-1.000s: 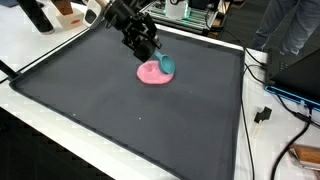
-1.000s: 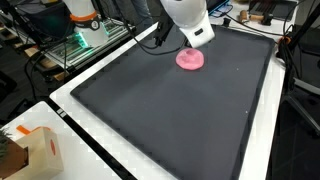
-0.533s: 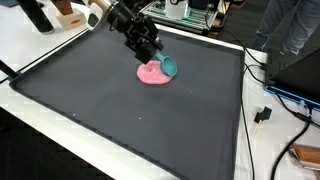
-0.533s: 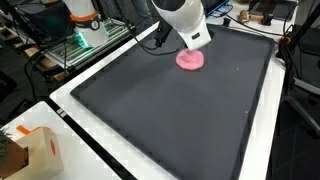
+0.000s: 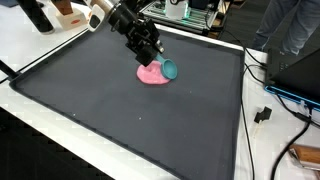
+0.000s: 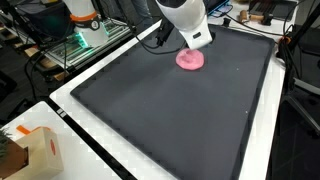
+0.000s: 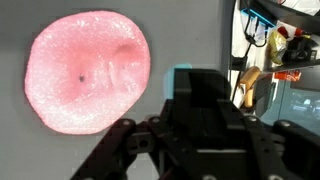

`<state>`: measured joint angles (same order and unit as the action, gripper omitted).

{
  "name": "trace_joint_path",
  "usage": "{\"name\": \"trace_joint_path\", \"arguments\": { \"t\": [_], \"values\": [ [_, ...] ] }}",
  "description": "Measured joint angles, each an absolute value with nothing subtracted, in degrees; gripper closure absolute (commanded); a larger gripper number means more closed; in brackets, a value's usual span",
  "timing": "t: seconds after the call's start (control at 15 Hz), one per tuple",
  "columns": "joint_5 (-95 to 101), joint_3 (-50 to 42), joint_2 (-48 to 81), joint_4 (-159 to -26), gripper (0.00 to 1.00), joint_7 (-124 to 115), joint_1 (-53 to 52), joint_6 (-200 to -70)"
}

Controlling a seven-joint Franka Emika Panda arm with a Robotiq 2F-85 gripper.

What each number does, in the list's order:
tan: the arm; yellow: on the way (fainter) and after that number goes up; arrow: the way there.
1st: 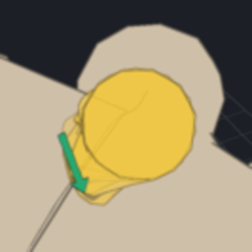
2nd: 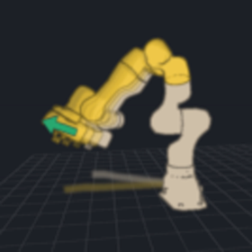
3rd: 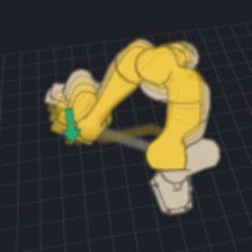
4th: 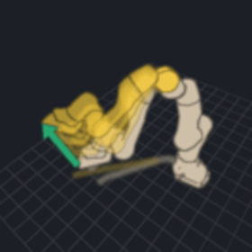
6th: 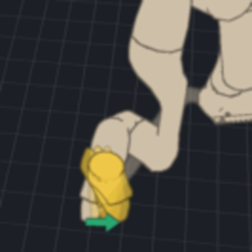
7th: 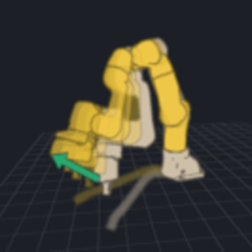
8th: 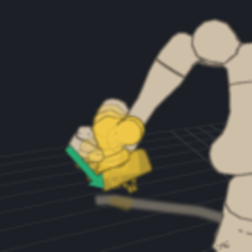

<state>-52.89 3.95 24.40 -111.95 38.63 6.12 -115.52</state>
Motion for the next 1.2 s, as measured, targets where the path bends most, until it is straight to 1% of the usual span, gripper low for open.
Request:
{"name": "trace_joint_path", "arguments": {
  "t": [0.8, 1.2],
  "values": [
    [-51.6, 3.9, 22.3, -112.9, 0.75, 31.9, 3.8, -118.5],
    [-45.0, 3.9, 18.9, -113.4, 0.75, 23.7, 2.2, -120.6]
  ]
}}
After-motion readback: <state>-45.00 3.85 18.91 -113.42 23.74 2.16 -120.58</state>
